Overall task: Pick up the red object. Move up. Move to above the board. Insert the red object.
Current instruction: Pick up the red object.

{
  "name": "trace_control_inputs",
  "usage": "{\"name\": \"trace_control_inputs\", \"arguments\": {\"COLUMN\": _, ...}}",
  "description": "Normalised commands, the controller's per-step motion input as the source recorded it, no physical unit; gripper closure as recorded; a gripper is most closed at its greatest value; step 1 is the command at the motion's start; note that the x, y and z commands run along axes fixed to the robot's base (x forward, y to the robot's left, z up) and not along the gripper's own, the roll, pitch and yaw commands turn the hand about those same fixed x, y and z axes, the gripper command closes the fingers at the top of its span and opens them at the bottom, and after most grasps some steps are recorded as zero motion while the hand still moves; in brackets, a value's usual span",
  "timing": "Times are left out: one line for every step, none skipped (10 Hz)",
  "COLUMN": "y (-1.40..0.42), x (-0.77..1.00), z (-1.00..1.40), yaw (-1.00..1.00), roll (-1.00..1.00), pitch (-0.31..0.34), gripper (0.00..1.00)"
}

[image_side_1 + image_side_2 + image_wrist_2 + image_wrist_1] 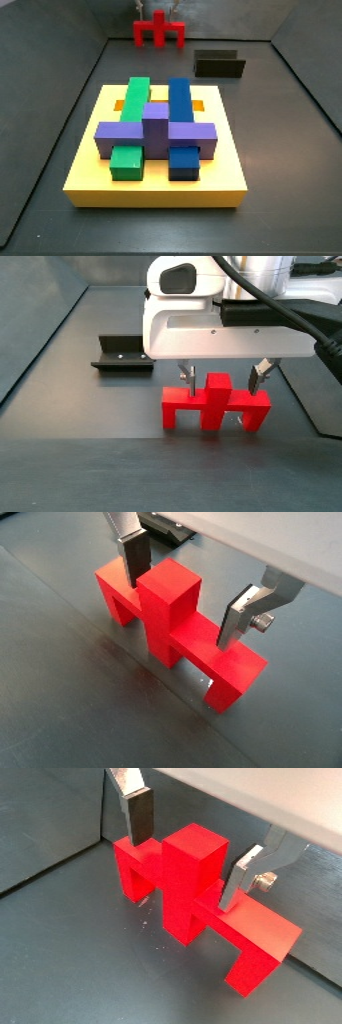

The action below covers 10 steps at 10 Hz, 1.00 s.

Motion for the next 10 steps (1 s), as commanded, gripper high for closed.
{"name": "trace_control_inputs", "arguments": {"y": 0.01, "x": 0.0, "z": -0.02, "yaw": 0.0, "roll": -0.03, "pitch": -0.031, "gripper": 0.0}}
{"name": "trace_control_inputs", "arguments": {"y": 0.06, "x": 0.0, "z": -0.02, "yaw": 0.0, "roll": -0.06, "pitch": -0.033, "gripper": 0.0}}
{"name": "trace_control_inputs", "arguments": {"y": 0.06, "x": -0.02, "z": -0.02, "yaw": 0.0, "roll": -0.04, "pitch": -0.013, "gripper": 0.0}}
{"name": "trace_control_inputs", "arguments": {"y": 0.04, "x": 0.0, "z": -0.06, "yaw": 0.0, "roll": -0.03, "pitch": -0.007, "gripper": 0.0}}
{"name": "trace_control_inputs", "arguments": {"y": 0.0, "x": 0.0, "z": 0.0, "yaw": 0.0, "roll": 0.0, "pitch": 0.0, "gripper": 0.0}}
{"name": "trace_control_inputs", "arguments": {"y": 0.0, "x": 0.0, "z": 0.0, "yaw": 0.0, "roll": 0.0, "pitch": 0.0, "gripper": 1.0}}
{"name": "trace_control_inputs", "arguments": {"y": 0.0, "x": 0.0, "z": 0.0, "yaw": 0.0, "roll": 0.0, "pitch": 0.0, "gripper": 1.0}}
{"name": "trace_control_inputs", "arguments": {"y": 0.0, "x": 0.0, "z": 0.0, "yaw": 0.0, "roll": 0.0, "pitch": 0.0, "gripper": 1.0}}
{"name": "trace_control_inputs", "arguments": {"y": 0.0, "x": 0.0, "z": 0.0, "yaw": 0.0, "roll": 0.0, "pitch": 0.0, "gripper": 1.0}}
{"name": "trace_control_inputs", "arguments": {"y": 0.0, "x": 0.0, "z": 0.0, "yaw": 0.0, "roll": 0.0, "pitch": 0.0, "gripper": 1.0}}
